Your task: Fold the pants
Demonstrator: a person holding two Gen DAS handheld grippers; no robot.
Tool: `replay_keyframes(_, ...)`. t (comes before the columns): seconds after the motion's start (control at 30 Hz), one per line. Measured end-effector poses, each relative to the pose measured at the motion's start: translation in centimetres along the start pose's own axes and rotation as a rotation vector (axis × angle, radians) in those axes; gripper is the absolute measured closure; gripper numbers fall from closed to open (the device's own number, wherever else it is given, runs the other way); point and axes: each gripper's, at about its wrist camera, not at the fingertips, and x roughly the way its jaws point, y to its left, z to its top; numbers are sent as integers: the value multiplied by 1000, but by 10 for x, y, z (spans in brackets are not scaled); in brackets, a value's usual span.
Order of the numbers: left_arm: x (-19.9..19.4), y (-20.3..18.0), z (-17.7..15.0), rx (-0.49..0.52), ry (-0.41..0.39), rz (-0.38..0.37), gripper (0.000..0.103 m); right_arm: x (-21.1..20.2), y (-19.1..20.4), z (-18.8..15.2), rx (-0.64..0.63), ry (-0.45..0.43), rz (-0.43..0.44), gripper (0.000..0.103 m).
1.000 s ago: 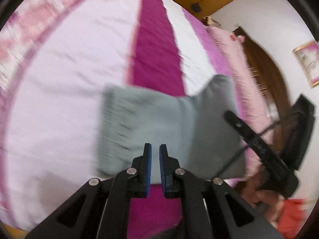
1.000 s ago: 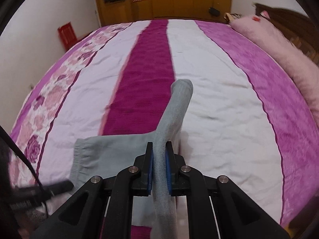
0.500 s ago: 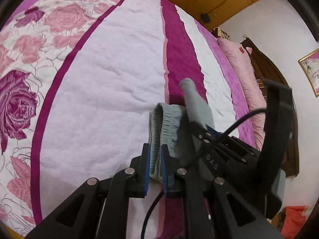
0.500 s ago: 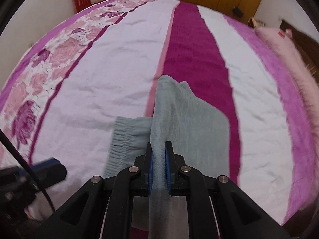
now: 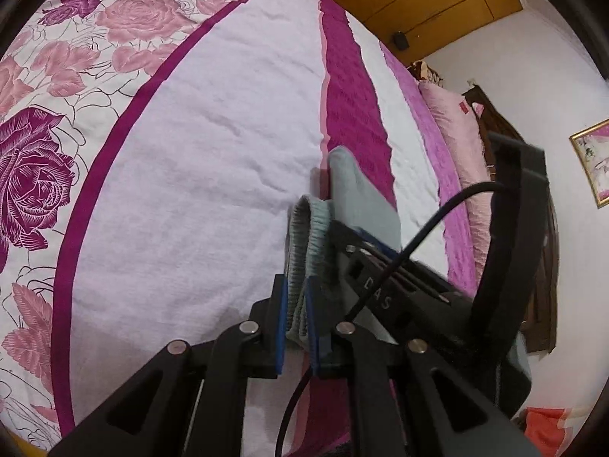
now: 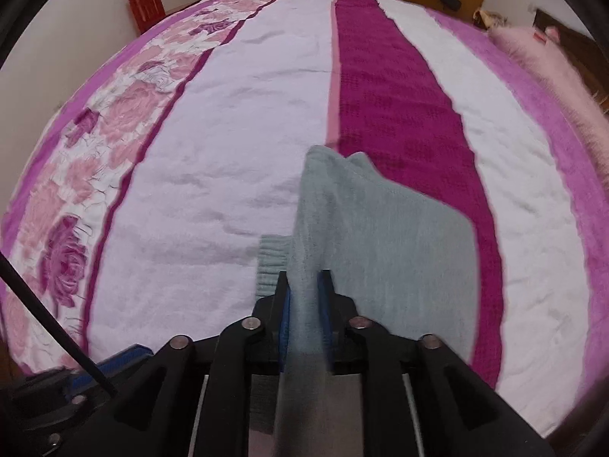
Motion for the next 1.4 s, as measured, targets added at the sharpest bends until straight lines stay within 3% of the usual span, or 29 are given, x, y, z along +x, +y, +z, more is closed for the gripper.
replay_keyframes(0.03,-2,1,0,-1,-2,-9,95,0,-6,0,61,1,88,80)
replay_keyframes(0.1,-5,2,-1,-4,-11,-18,95,0,-14,0,132,-1,183,79)
replay_keyframes(0.23,-8,5,-1,-20,-19,-48,95,-5,-24,3,188,-26,337,79)
replay_keyframes(0.33,-8,5,-1,-20,-20,-58,95,-15,-32,0,198,-60,390,79)
replay_keyframes(0.43,-7,2,-1,-3,-5,-108,92,-28,-53,-8,203,-95,374,79)
replay_keyframes(0.57,-2,-14,2,57,18,-147,79,-42,-96,-28,228,-127,379,79)
replay_keyframes(0.67,13,-33,7,136,51,-106,71,-50,-136,-51,232,-160,364,77)
replay_keyframes(0.8,43,-48,11,198,113,9,71,-47,-183,-83,263,-204,371,77)
replay_keyframes(0.87,51,-51,13,208,117,48,71,-38,-206,-100,337,-206,393,77)
replay_keyframes(0.93,55,-51,14,194,123,14,71,-32,-223,-109,415,-172,410,77)
replay_keyframes(1.03,57,-52,16,186,120,-22,71,-40,-228,-109,389,-207,403,77)
replay_keyframes(1.17,69,-53,19,199,138,62,71,-38,-229,-114,369,-196,377,77)
replay_keyframes(1.23,74,-51,21,194,155,62,72,-35,-227,-117,374,-181,387,77)
replay_keyframes(1.27,74,-52,22,195,153,47,83,-36,-224,-119,367,-184,385,77)
replay_keyframes(1.33,71,-56,21,201,125,39,88,-42,-216,-125,335,-209,351,77)
replay_keyframes(1.4,65,-59,20,209,95,31,88,-52,-198,-136,266,-258,280,65)
